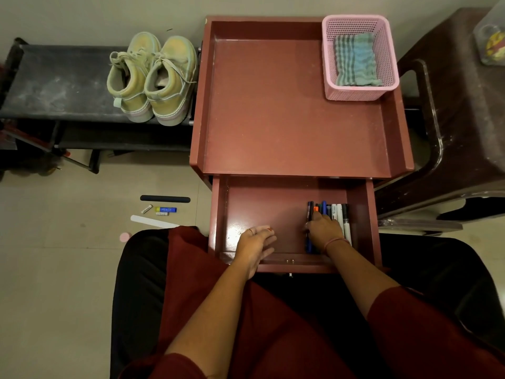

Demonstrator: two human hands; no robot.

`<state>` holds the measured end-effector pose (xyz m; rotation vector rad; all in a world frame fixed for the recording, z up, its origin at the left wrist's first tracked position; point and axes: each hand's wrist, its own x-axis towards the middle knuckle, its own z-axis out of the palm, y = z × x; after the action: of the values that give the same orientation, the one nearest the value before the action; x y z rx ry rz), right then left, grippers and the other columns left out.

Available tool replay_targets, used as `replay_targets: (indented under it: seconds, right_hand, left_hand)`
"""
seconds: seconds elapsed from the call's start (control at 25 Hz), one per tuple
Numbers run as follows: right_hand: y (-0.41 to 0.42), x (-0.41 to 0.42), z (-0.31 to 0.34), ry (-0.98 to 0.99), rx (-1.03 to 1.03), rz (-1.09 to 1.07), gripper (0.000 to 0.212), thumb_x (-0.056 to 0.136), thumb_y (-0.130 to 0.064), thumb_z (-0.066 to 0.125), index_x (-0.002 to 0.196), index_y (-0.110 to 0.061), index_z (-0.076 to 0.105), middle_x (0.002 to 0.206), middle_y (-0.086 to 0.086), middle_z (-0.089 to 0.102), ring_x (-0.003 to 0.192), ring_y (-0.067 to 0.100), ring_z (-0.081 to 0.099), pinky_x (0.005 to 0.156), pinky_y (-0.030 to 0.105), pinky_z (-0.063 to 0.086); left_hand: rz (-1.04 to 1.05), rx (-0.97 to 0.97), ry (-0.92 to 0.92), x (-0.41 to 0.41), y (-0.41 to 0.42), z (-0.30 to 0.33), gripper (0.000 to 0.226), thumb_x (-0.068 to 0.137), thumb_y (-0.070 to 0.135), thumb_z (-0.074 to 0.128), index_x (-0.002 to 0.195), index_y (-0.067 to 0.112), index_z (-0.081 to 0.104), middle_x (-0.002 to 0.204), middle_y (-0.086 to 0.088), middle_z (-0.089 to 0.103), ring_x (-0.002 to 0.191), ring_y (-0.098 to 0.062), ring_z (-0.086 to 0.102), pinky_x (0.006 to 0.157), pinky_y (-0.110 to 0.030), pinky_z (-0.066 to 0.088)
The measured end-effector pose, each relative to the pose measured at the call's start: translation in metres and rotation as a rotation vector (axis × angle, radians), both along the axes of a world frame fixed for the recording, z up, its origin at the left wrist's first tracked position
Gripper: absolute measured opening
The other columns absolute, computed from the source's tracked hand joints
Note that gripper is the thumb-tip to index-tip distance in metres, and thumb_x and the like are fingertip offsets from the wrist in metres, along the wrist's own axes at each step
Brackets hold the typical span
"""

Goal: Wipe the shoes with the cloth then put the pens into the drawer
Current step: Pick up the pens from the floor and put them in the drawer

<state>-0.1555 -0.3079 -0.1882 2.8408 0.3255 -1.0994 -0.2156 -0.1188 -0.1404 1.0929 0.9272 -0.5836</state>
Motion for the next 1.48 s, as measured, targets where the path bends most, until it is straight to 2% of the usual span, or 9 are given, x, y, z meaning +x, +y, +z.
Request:
replay_targets:
  seconds: [0.2, 0.28, 0.56, 0.68, 0.84, 1.08, 1.16, 1.36, 1.48]
  right_hand:
    - [-0.017, -0.009, -0.001, 0.166, 0.245, -0.285, 0.046, 0.086, 0.003, 0.049, 0.122, -0.022, 0.064, 0.131, 0.013, 0.043, 0.119, 0.032, 0.051, 0.109, 0.035, 0.036]
    - [-0.021, -0.012, 0.0, 0.165, 0.23, -0.295, 0.048, 0.085, 0.004, 0.049, 0.121, -0.024, 0.064, 0.132, 0.012, 0.044, 0.118, 0.031, 0.052, 0.11, 0.035, 0.036]
    - [-0.016, -0.015, 0.025, 0.18, 0.023, -0.068, 0.052, 0.091, -0.006, 0.047, 0.129, -0.041, 0.052, 0.133, 0.006, 0.039, 0.121, 0.028, 0.047, 0.103, 0.043, 0.041]
    - [-0.018, -0.018, 0.042, 0.113, 0.056, -0.155, 0.05, 0.089, -0.005, 0.046, 0.125, -0.038, 0.057, 0.134, 0.006, 0.04, 0.122, 0.027, 0.048, 0.105, 0.043, 0.039]
    - [-0.021, -0.021, 0.068, 0.047, 0.16, -0.307, 0.047, 0.088, -0.004, 0.044, 0.125, -0.03, 0.059, 0.138, 0.007, 0.043, 0.122, 0.029, 0.05, 0.107, 0.036, 0.037]
    - [0.013, -0.03, 0.113, -0.032, 0.463, -0.443, 0.037, 0.088, -0.002, 0.044, 0.119, -0.009, 0.063, 0.129, 0.011, 0.058, 0.118, 0.025, 0.055, 0.099, 0.022, 0.038]
    - [0.033, -0.032, 0.131, -0.081, 0.539, -0.429, 0.035, 0.088, -0.004, 0.045, 0.115, -0.011, 0.066, 0.124, 0.008, 0.063, 0.113, 0.024, 0.058, 0.095, 0.02, 0.039]
    - [0.093, -0.03, 0.184, -0.149, 0.717, -0.295, 0.034, 0.089, -0.004, 0.046, 0.116, -0.013, 0.065, 0.122, 0.005, 0.062, 0.112, 0.021, 0.056, 0.087, 0.017, 0.036]
    - [0.137, -0.026, 0.214, -0.172, 0.827, -0.207, 0.031, 0.09, -0.005, 0.049, 0.116, -0.013, 0.065, 0.119, 0.004, 0.063, 0.106, 0.015, 0.056, 0.085, 0.016, 0.035]
  left_hand:
    - [-0.016, 0.024, -0.009, 0.001, -0.001, 0.003, 0.017, 0.094, 0.009, 0.056, 0.11, 0.01, 0.06, 0.104, -0.004, 0.069, 0.096, -0.013, 0.065, 0.086, -0.028, 0.052]
    - [-0.015, 0.031, -0.024, -0.001, -0.002, 0.005, 0.018, 0.094, 0.008, 0.056, 0.111, 0.009, 0.06, 0.102, -0.004, 0.068, 0.093, -0.011, 0.065, 0.083, -0.024, 0.052]
    - [-0.043, 0.074, -0.064, -0.007, 0.0, 0.013, 0.015, 0.094, 0.009, 0.056, 0.108, 0.01, 0.061, 0.093, -0.002, 0.069, 0.086, -0.007, 0.065, 0.079, -0.019, 0.051]
    - [-0.063, 0.104, -0.078, -0.01, 0.001, 0.021, 0.012, 0.093, 0.009, 0.056, 0.104, 0.013, 0.061, 0.087, 0.0, 0.067, 0.08, -0.007, 0.063, 0.074, -0.019, 0.049]
    - [-0.082, 0.136, -0.099, -0.018, 0.007, 0.046, 0.015, 0.092, 0.01, 0.057, 0.105, 0.015, 0.062, 0.093, -0.001, 0.067, 0.082, -0.008, 0.063, 0.069, -0.019, 0.048]
    - [0.075, 0.075, -0.194, -0.028, 0.033, 0.099, 0.021, 0.094, 0.012, 0.058, 0.114, 0.015, 0.061, 0.11, -0.002, 0.067, 0.104, -0.014, 0.063, 0.086, -0.026, 0.049]
    - [0.154, 0.044, -0.245, -0.026, 0.046, 0.119, 0.025, 0.094, 0.01, 0.057, 0.118, 0.013, 0.06, 0.112, -0.003, 0.066, 0.106, -0.016, 0.062, 0.091, -0.029, 0.047]
    - [0.384, -0.04, -0.401, -0.018, 0.095, 0.176, 0.029, 0.094, 0.005, 0.056, 0.123, 0.008, 0.057, 0.098, -0.002, 0.067, 0.093, -0.013, 0.063, 0.099, -0.034, 0.044]
    - [0.428, -0.022, -0.483, -0.016, 0.142, 0.197, 0.03, 0.092, 0.006, 0.059, 0.122, 0.009, 0.058, 0.105, -0.004, 0.068, 0.1, -0.016, 0.064, 0.098, -0.034, 0.047]
